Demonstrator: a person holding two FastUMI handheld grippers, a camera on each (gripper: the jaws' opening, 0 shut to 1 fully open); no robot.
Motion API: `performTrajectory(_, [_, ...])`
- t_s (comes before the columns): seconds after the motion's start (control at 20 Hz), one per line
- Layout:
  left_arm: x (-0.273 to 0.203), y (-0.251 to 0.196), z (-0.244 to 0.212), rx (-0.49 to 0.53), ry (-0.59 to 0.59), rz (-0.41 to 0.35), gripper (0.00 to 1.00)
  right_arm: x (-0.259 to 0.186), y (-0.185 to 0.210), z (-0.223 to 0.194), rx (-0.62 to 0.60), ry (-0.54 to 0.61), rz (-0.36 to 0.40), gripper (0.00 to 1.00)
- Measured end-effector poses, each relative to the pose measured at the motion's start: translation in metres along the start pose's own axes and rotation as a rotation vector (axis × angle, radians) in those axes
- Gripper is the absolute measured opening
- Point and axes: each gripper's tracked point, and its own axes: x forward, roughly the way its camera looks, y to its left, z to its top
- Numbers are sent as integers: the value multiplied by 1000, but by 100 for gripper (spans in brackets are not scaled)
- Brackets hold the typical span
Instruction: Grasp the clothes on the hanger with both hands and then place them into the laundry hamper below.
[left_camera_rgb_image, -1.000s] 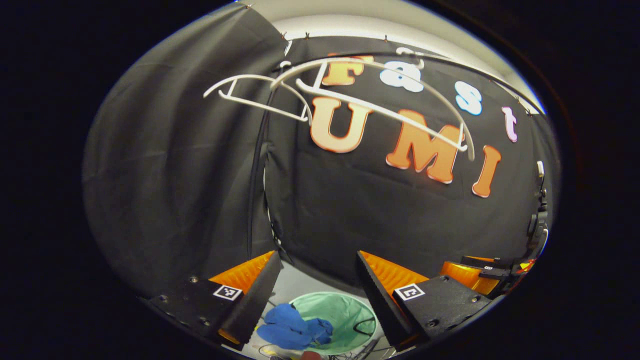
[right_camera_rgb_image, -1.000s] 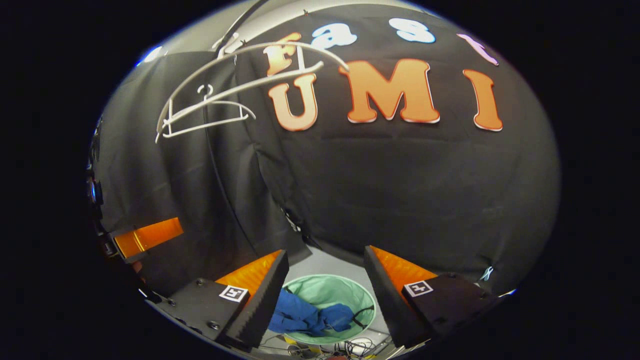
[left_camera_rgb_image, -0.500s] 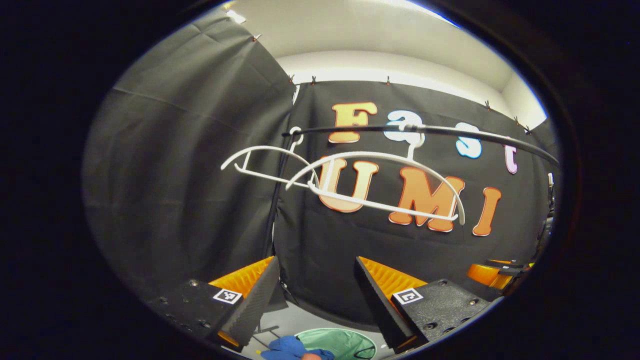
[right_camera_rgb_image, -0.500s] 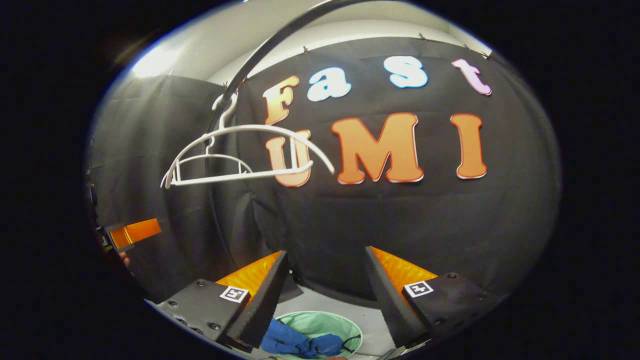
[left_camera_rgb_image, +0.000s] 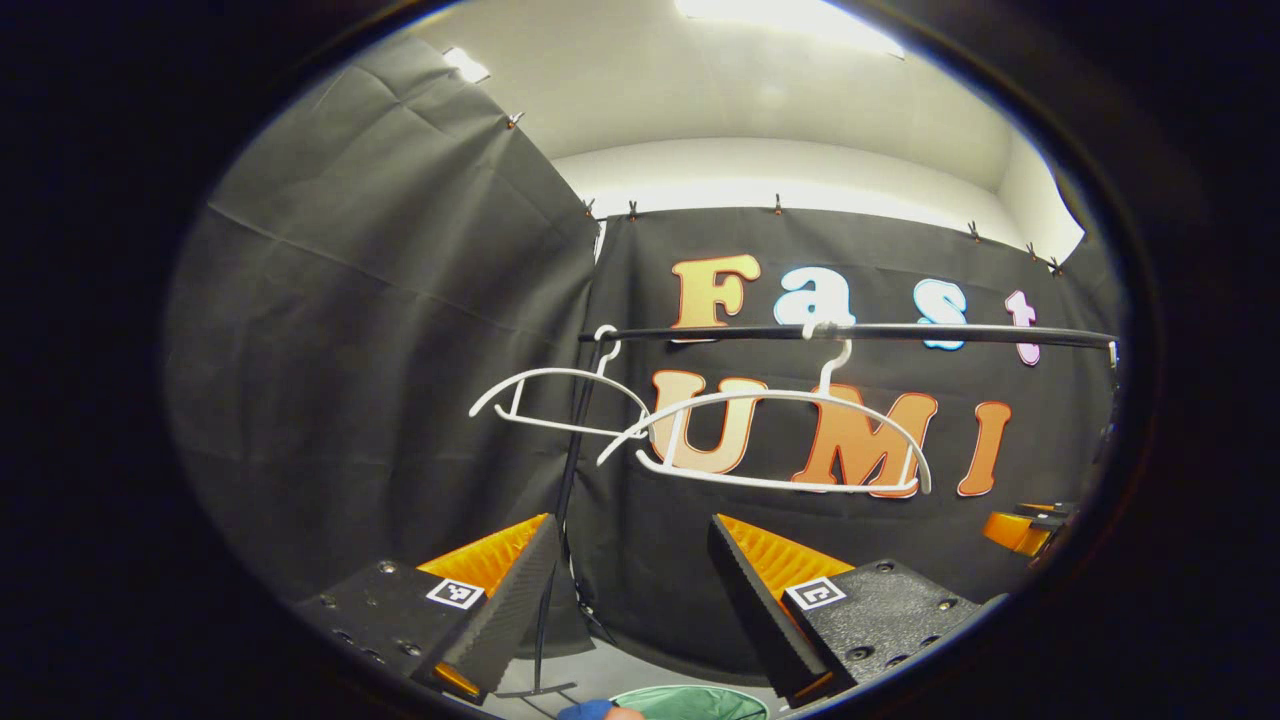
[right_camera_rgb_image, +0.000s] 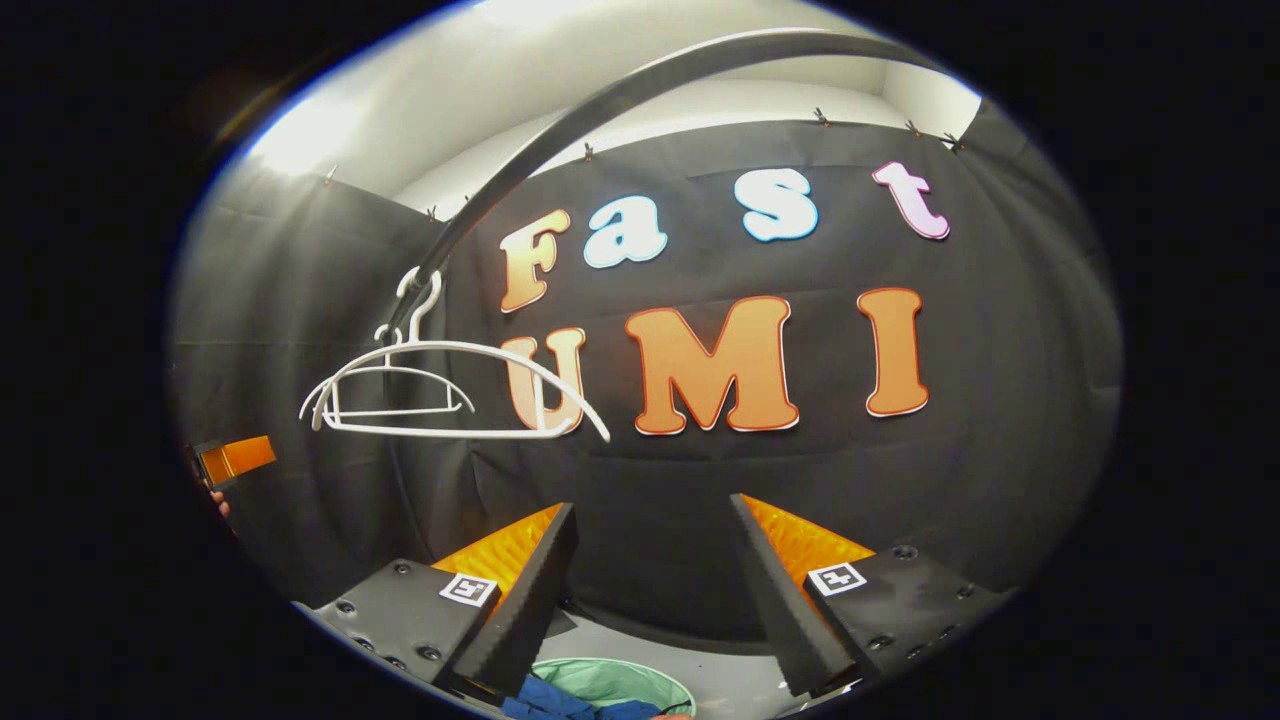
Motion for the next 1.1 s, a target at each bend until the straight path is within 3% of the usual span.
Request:
performTrajectory(0.15, [1, 2, 4, 19, -12, 9, 91, -3, 0, 6, 10, -21, 2, 88])
performTrajectory(0.2, [1, 2, 5, 22, -17, 10, 91, -4, 1, 7, 19, -23, 7, 97])
performTrajectory(0.25, [-1, 1, 6, 22, -20, 8, 91, -5, 1, 9, 25, -27, 11, 100])
performTrajectory(1.1, [-1, -5, 14, 30, -44, 1, 91, -2, 0, 15, 32, -95, 17, 97])
